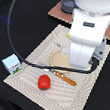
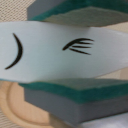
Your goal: Interact with the objects in diverse but meaningful ways.
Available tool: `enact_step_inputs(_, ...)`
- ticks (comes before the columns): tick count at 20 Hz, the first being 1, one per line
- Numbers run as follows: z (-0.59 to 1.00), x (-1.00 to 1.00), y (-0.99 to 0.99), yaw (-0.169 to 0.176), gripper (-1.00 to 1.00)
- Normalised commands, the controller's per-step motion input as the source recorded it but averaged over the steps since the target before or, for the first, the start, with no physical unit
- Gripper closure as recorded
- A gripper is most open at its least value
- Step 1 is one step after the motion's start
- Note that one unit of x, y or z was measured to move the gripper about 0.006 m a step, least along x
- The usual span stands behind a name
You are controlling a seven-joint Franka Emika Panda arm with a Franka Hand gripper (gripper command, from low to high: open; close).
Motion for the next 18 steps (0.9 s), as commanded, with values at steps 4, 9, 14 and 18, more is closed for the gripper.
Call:
enact_step_inputs(4, -0.12, 0.64, -0.38, -0.118, 1.00)
enact_step_inputs(9, -0.17, 0.60, -0.59, -0.113, 1.00)
enact_step_inputs(14, -0.20, 0.55, -0.61, -0.113, 1.00)
enact_step_inputs(18, -0.31, 0.29, -0.53, -0.111, 1.00)
